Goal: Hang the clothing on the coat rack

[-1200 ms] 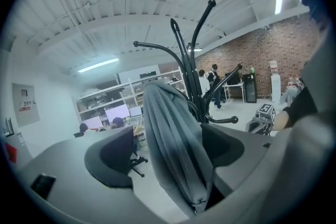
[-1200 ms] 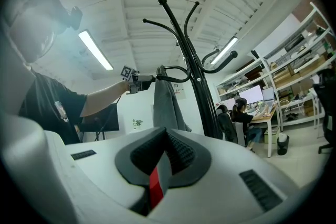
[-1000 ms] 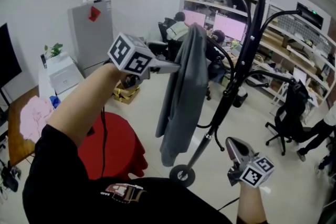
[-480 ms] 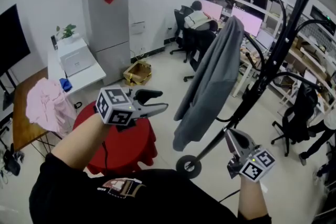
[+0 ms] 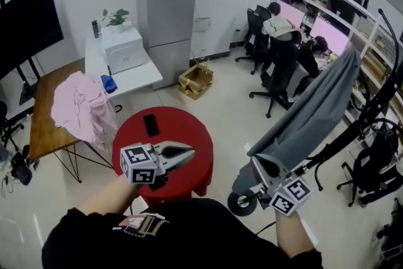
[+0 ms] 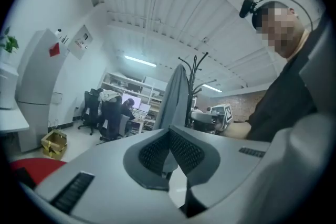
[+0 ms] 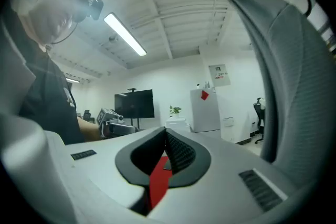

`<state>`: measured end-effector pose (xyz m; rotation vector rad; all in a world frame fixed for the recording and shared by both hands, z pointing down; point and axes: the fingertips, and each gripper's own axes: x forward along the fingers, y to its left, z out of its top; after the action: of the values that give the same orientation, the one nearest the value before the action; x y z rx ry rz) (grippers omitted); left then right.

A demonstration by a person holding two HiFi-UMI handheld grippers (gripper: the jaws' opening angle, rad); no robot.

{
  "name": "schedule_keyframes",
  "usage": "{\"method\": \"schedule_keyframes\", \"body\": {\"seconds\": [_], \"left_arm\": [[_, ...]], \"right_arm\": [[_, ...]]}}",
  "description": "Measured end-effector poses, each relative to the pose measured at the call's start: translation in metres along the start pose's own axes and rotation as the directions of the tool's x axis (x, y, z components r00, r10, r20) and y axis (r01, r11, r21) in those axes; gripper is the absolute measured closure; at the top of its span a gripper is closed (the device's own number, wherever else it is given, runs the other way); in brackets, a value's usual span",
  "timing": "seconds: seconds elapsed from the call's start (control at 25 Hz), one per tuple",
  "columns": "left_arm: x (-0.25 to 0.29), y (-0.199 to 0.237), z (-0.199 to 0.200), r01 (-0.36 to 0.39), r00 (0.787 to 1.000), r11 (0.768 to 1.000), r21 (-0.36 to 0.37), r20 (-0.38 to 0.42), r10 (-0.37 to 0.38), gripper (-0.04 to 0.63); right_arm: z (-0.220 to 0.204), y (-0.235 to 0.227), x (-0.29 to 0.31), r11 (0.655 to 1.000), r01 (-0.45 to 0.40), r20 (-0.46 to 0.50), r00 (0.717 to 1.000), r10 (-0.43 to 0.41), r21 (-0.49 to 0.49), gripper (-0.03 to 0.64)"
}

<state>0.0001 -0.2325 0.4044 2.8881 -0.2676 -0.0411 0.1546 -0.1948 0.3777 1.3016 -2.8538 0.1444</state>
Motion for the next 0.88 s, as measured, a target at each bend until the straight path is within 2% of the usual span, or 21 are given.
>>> {"method": "schedule_keyframes", "body": {"seconds": [0.12,0.2,0.32,0.44,0.56,0.68,0.88], "left_arm": [[-0.043,0.010,-0.026,-0.090,0.996,0.996,-0.013,0.020,0.090,0.592],[-0.072,0.022,-0.046,-0.173,0.985,0.985,-0.008,0.011,0.173,0.592],[-0.113,0.041,-0.080,-0.300,0.954,0.954,-0.004,0.005,0.300,0.592],[-0.146,0.043,-0.108,-0.383,0.923,0.922,-0.054,0.000,0.384,0.592],[-0.174,0.038,-0.117,-0.414,0.908,0.903,-0.117,0.007,0.418,0.592],[-0.199,0.041,-0.119,-0.437,0.896,0.887,-0.148,0.013,0.443,0.592],[-0.210,0.031,-0.128,-0.423,0.902,0.889,-0.175,0.006,0.431,0.592]], "right_arm": [[-0.033,0.022,0.047,0.998,-0.064,-0.047,0.997,0.065,0.018,0.611],[-0.056,0.036,0.077,0.994,-0.100,-0.077,0.992,0.104,0.050,0.612],[-0.089,0.060,0.114,0.981,-0.149,-0.111,0.980,0.162,0.122,0.612],[-0.120,0.087,0.144,0.953,-0.196,-0.117,0.967,0.227,0.230,0.614],[-0.145,0.121,0.167,0.922,-0.234,-0.134,0.949,0.286,0.310,0.615],[-0.156,0.149,0.183,0.904,-0.279,-0.143,0.930,0.339,0.325,0.617],[-0.164,0.178,0.196,0.888,-0.334,-0.180,0.898,0.402,0.315,0.617]]}}
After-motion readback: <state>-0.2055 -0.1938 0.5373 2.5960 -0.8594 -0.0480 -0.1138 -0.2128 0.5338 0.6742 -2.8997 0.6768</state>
